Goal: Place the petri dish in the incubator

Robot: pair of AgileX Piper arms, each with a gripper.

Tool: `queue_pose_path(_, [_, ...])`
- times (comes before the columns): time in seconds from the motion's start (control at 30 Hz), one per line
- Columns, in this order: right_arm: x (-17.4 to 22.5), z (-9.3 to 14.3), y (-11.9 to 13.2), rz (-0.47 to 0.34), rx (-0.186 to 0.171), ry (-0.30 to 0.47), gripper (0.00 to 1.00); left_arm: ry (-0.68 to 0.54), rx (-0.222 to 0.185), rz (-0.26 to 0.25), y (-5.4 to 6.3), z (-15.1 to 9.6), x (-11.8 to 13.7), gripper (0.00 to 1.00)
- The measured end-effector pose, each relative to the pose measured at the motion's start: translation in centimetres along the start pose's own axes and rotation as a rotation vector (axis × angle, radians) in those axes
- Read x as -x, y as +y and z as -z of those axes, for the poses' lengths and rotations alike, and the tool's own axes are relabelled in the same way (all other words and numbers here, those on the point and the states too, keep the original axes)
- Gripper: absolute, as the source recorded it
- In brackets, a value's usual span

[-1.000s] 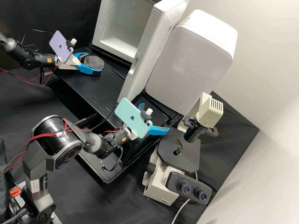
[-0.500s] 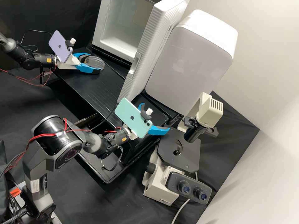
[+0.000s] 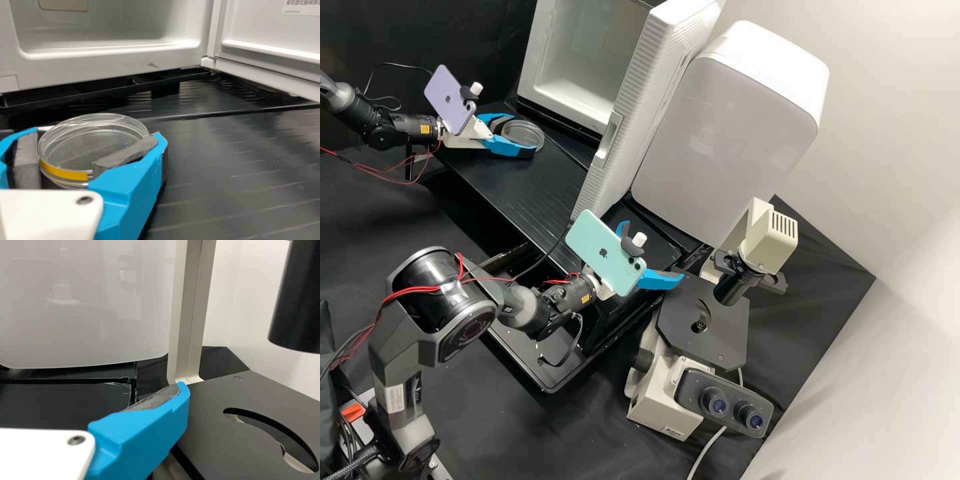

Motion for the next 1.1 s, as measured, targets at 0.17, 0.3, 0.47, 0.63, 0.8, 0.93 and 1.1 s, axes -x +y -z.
queue_pose_path(0.17, [0.0, 0.0, 0.0, 0.000, 0.000, 0.000, 1.00, 0.000, 0.000, -0.001, 0.0, 0.0, 0.0, 0.00])
queue_pose_path(0.3, [0.0, 0.0, 0.0, 0.000, 0.000, 0.000, 1.00, -0.001, 0.000, -0.003, 0.1, 0.0, 0.0, 0.00])
queue_pose_path(0.47, [0.0, 0.0, 0.0, 0.000, 0.000, 0.000, 1.00, 0.002, 0.000, 0.007, 0.6, -0.2, 0.4, 0.00])
queue_pose_path(0.63, [0.0, 0.0, 0.0, 0.000, 0.000, 0.000, 1.00, 0.000, 0.001, -0.004, 1.4, -0.4, 1.1, 0.00])
queue_pose_path(0.8, [0.0, 0.0, 0.0, 0.000, 0.000, 0.000, 1.00, 0.008, 0.008, -0.023, 2.3, -0.1, 1.6, 0.00])
queue_pose_path(0.93, [0.0, 0.0, 0.0, 0.000, 0.000, 0.000, 1.00, 0.006, 0.011, -0.042, 3.2, -0.2, 2.2, 0.00])
queue_pose_path(1.1, [0.0, 0.0, 0.0, 0.000, 0.000, 0.000, 1.00, -0.019, 0.009, -0.080, 4.4, -0.7, 3.0, 0.00])
